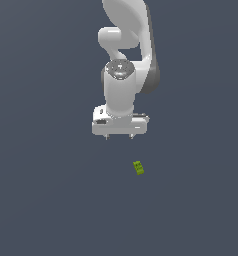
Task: Pick up the object and move it to a goal position.
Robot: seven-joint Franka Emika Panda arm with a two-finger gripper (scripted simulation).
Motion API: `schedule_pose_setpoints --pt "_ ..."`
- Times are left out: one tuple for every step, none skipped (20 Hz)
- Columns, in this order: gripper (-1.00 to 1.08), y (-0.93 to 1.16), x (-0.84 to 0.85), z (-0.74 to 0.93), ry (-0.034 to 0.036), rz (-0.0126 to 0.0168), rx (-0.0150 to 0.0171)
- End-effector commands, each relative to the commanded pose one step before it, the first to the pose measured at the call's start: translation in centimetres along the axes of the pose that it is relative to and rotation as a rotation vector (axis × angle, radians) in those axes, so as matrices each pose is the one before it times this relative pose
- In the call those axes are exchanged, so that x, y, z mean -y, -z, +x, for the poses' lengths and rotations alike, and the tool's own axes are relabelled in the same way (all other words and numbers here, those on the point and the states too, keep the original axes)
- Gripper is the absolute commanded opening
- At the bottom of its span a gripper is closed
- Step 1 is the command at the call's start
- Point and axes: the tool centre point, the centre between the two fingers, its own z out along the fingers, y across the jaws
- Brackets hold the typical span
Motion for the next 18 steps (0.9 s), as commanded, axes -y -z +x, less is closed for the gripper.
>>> schedule_pose_setpoints --pt "1.0 0.0 -0.001 0.0 0.0 0.0 0.0" --pt "1.0 -0.031 0.047 -0.01 0.00057 0.00054 0.0009" --pt "1.0 -0.069 0.122 -0.036 0.00135 0.00142 0.00229" --pt "1.0 -0.126 0.206 -0.058 0.0023 0.00246 0.00398" --pt "1.0 -0.168 0.28 -0.085 0.00302 0.0034 0.00547" --pt "1.0 -0.206 0.347 -0.116 0.00353 0.00432 0.00693" --pt "1.0 -0.203 0.35 -0.136 0.0032 0.00455 0.00724" --pt "1.0 -0.145 0.263 -0.125 0.00195 0.00366 0.00574" --pt "1.0 -0.085 0.172 -0.107 0.00075 0.00263 0.00404" --pt "1.0 -0.034 0.088 -0.083 -0.00019 0.00164 0.00242" --pt "1.0 0.004 0.015 -0.051 -0.00077 0.00069 0.00091" --pt "1.0 0.022 -0.025 -0.005 -0.00054 -0.0002 -0.00039" --pt "1.0 -0.001 -0.032 0.04 0.00026 -0.00054 -0.00077" --pt "1.0 -0.019 0.004 0.066 0.00142 -0.00074 -0.00089" --pt "1.0 -0.059 0.035 0.092 0.00246 -0.0006 -0.00052" --pt "1.0 -0.091 0.073 0.118 0.00365 -0.00059 -0.00035" --pt "1.0 -0.124 0.094 0.147 0.00459 -0.00058 -0.00021" --pt "1.0 -0.155 0.122 0.176 0.00568 -0.00063 -0.00015"
